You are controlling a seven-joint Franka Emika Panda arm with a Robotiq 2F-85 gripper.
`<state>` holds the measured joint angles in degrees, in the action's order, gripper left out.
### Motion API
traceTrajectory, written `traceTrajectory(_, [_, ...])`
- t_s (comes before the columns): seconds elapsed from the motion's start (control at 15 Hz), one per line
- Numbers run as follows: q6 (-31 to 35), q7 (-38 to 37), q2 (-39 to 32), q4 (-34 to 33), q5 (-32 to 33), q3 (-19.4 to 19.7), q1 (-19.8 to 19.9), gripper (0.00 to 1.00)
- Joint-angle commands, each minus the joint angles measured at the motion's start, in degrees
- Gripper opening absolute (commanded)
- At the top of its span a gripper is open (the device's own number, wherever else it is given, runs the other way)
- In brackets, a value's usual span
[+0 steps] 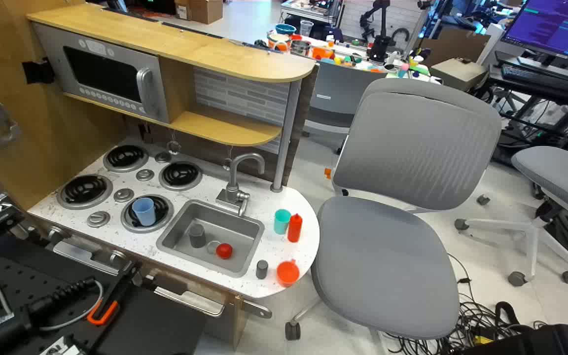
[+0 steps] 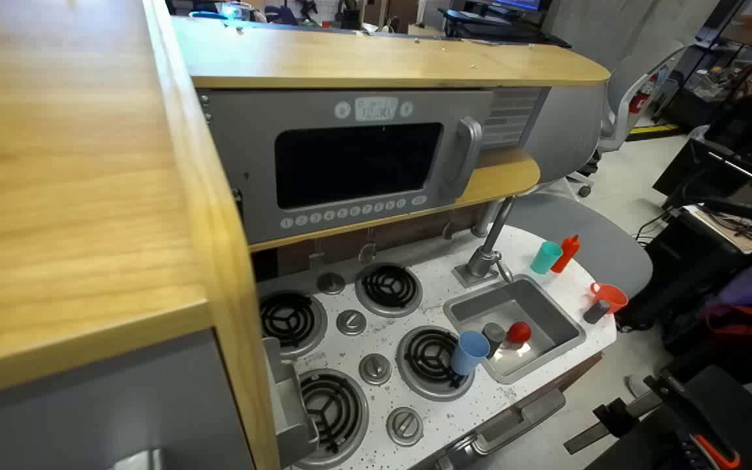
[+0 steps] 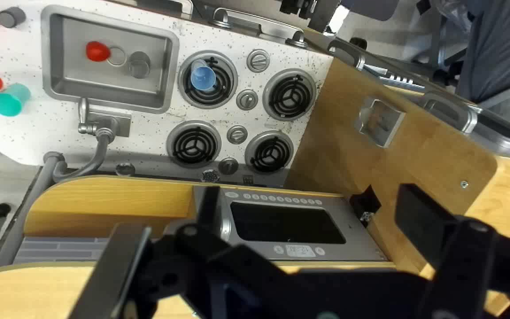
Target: Put the gray object that is near the orange cup in the orange cup
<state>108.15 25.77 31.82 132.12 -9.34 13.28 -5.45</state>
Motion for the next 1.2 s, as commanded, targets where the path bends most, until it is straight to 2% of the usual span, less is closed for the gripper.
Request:
traceTrajectory(0.0, [-0.2,0.5,-0.2,-0.2,-0.6,-1.0,1.3,1.0])
traceTrajectory(0.8, [-0.2,0.5,-0.2,-0.3,-0.6,-1.0,1.3,1.0])
traceTrajectory(1.13, [3.5,-0.1,-4.1,-1.2,0.4,-0.9,2.7,1.0])
